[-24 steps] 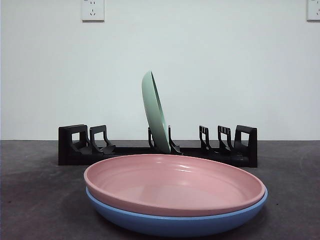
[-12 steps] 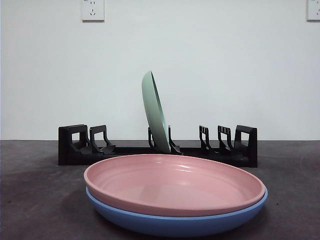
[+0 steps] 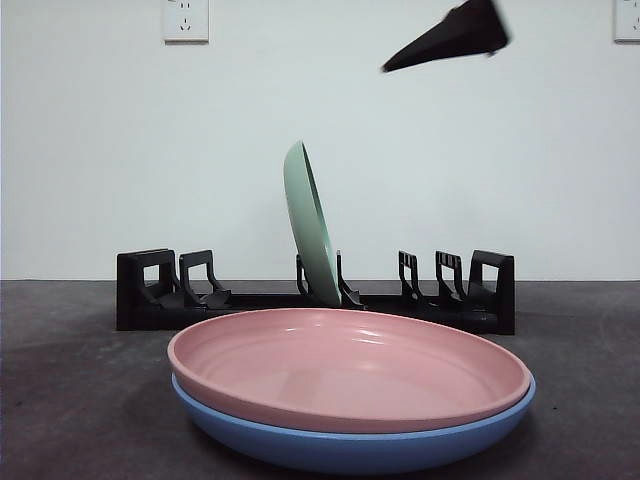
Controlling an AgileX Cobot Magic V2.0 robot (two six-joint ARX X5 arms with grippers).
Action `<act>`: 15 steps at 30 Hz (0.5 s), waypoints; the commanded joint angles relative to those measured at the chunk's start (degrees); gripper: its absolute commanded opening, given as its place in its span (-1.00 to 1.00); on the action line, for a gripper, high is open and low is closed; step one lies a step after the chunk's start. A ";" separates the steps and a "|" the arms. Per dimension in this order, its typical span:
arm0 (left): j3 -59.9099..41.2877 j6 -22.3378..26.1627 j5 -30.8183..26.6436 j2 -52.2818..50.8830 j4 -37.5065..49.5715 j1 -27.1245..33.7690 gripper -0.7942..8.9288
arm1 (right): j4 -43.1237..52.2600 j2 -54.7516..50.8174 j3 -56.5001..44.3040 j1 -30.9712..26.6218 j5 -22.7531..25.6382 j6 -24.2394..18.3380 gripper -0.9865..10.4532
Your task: Place the plate
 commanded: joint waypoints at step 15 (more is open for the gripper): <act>1.18 -0.26 -0.26 0.31 -0.22 -0.22 0.25 | 6.47 24.04 17.70 0.70 5.40 3.80 -0.05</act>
